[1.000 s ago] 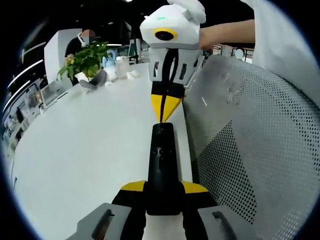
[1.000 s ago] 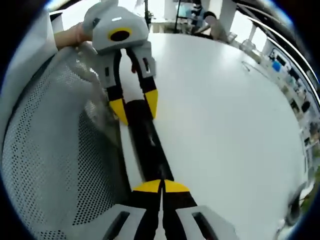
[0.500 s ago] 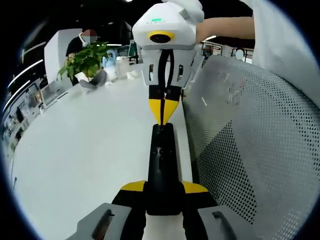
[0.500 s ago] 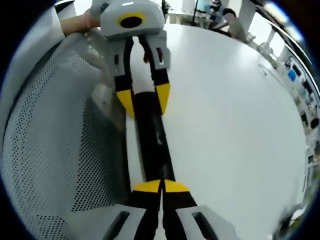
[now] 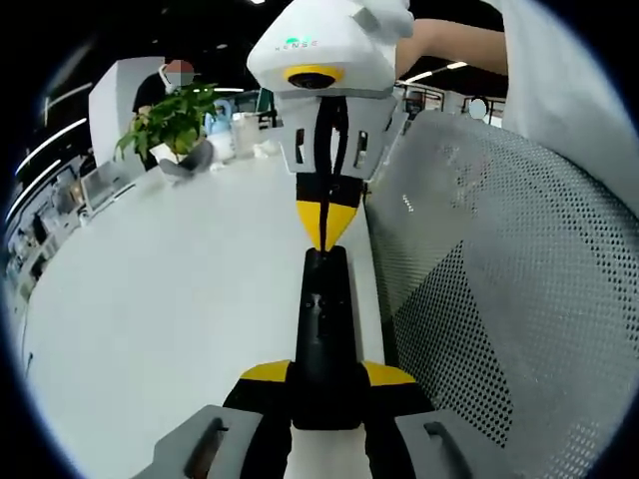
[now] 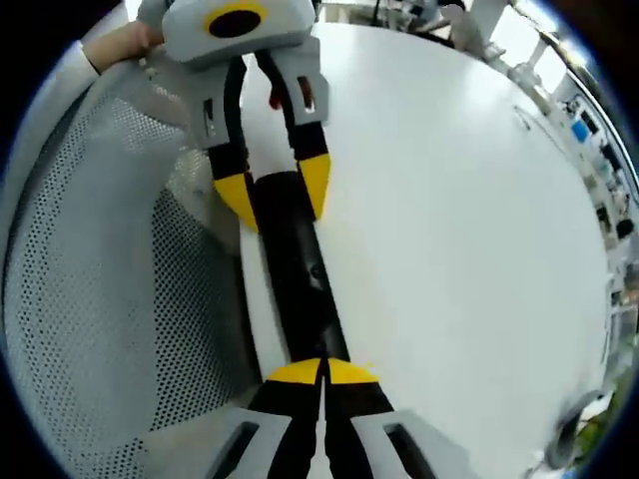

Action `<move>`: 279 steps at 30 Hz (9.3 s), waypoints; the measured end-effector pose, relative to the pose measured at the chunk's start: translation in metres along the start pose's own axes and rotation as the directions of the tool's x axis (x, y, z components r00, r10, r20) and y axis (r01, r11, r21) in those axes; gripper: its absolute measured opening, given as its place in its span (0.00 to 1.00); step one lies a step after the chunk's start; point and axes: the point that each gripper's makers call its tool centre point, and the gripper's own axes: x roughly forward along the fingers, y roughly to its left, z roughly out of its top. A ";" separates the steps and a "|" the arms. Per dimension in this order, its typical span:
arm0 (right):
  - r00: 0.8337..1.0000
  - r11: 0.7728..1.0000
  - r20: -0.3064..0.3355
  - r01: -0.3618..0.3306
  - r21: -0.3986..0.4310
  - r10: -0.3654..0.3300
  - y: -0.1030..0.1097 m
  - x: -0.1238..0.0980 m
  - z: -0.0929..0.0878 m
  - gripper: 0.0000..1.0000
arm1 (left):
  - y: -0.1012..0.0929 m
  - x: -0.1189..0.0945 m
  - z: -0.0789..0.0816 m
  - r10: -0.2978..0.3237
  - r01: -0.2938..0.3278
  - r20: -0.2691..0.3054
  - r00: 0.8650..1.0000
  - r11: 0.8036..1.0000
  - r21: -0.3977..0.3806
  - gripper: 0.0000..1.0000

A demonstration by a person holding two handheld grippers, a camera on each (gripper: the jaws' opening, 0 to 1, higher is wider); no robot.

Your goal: Press the specified remote control buttons in sequence, fully releasing each button before pressing the next.

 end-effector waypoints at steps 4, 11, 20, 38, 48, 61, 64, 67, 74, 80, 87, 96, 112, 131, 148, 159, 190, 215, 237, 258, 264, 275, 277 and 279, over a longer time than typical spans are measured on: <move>0.998 0.998 0.062 0.012 0.054 -0.016 -0.001 -0.001 0.000 0.00 | 0.000 0.000 0.000 -0.002 0.002 -0.002 1.000 1.000 0.002 0.26; 0.988 0.998 0.150 0.040 0.039 -0.046 0.000 -0.002 0.000 0.00 | 0.000 0.000 0.000 -0.004 0.004 -0.003 1.000 1.000 0.004 0.26; 0.966 0.995 0.242 0.084 0.056 -0.095 -0.006 -0.015 0.018 0.00 | 0.000 0.000 0.000 -0.004 0.004 -0.003 1.000 1.000 0.005 0.26; 0.988 0.999 0.156 0.022 -0.024 -0.018 0.004 0.000 0.012 0.00 | 0.000 0.001 0.000 -0.005 0.005 0.000 1.000 1.000 0.001 0.26; 0.996 0.996 0.082 0.027 -0.088 -0.020 0.004 0.002 0.013 0.00 | 0.000 0.000 0.001 -0.006 0.006 0.002 1.000 1.000 -0.001 0.26; 0.985 0.997 0.167 0.061 -0.053 -0.051 0.000 -0.002 0.017 0.00 | 0.000 0.000 0.000 -0.005 0.005 0.003 1.000 1.000 -0.003 0.26; 0.983 0.995 0.174 0.073 -0.069 -0.060 0.002 -0.004 0.020 0.00 | 0.000 0.000 0.000 -0.005 0.005 0.002 1.000 1.000 -0.002 0.26; 0.979 0.996 0.198 0.055 -0.066 -0.041 0.005 -0.004 0.026 0.00 | 0.000 0.000 0.000 -0.005 0.005 0.002 1.000 1.000 -0.001 0.26; 0.987 0.993 0.156 0.043 -0.107 -0.026 0.007 0.005 0.024 0.00 | 0.001 0.001 0.000 -0.004 0.004 0.002 1.000 1.000 -0.002 0.26; 0.991 0.988 0.135 0.037 -0.148 -0.017 0.007 0.005 0.024 0.00 | 0.000 0.000 0.000 -0.004 0.004 0.001 1.000 1.000 -0.001 0.26; 0.995 0.983 0.094 0.036 -0.178 -0.019 0.007 0.006 0.024 0.00 | 0.000 0.000 0.000 -0.004 0.004 0.001 1.000 1.000 -0.001 0.26; 0.987 0.988 0.160 0.043 -0.150 -0.019 0.008 0.004 0.023 0.00 | 0.000 0.000 0.000 -0.003 0.003 0.001 1.000 1.000 -0.002 0.26; 0.966 0.998 0.260 0.010 -0.065 0.007 0.009 0.006 0.031 0.16 | 0.000 0.001 0.000 0.000 0.000 0.005 1.000 1.000 -0.012 0.26; 0.971 0.998 0.238 -0.012 -0.065 0.027 0.005 0.004 0.027 0.10 | 0.000 0.001 0.001 0.000 0.000 0.005 1.000 1.000 -0.010 0.26; 0.983 0.978 0.175 -0.017 -0.209 0.055 0.008 0.005 0.029 0.06 | 0.000 0.001 0.002 0.000 0.001 0.007 1.000 1.000 -0.012 0.26; 0.990 0.954 -0.012 -0.142 -0.264 0.144 0.007 0.008 0.030 0.06 | -0.001 0.002 0.003 -0.004 0.004 0.013 1.000 1.000 -0.010 0.26; 0.896 0.999 0.443 -0.020 -0.030 0.032 0.008 0.004 0.035 0.08 | 0.001 0.003 0.003 0.001 -0.001 0.014 1.000 1.000 -0.008 0.26; 0.984 0.975 0.123 -0.105 -0.194 0.131 0.009 0.009 0.039 0.09 | 0.001 0.003 0.003 0.003 -0.002 0.014 1.000 1.000 -0.009 0.26; 0.997 0.974 -0.010 -0.072 -0.217 0.072 0.010 0.011 0.036 0.08 | 0.001 0.004 0.003 -0.002 0.002 -0.036 0.999 1.000 -0.010 0.25; 0.983 0.986 0.165 -0.051 -0.159 0.077 0.009 0.010 0.045 0.09 | 0.000 0.004 0.002 -0.002 0.001 -0.051 0.999 1.000 -0.017 0.25; 0.990 0.979 0.119 -0.047 -0.196 0.071 0.010 0.011 0.046 0.09 | 0.000 0.004 0.002 -0.001 0.001 -0.058 0.998 1.000 -0.012 0.25; 0.997 0.963 -0.020 -0.078 -0.257 0.076 0.010 0.013 0.046 0.09 | 0.000 0.004 0.002 0.006 -0.007 -0.068 0.998 1.000 -0.017 0.25; 0.996 0.963 -0.034 -0.089 -0.255 0.083 0.009 0.014 0.046 0.09 | 0.000 0.004 0.003 0.010 -0.011 -0.075 0.997 1.000 -0.010 0.25; 0.995 0.964 -0.049 -0.099 -0.247 0.089 0.009 0.014 0.046 0.09 | 0.000 0.004 0.002 0.010 -0.011 -0.080 0.997 1.000 -0.008 0.25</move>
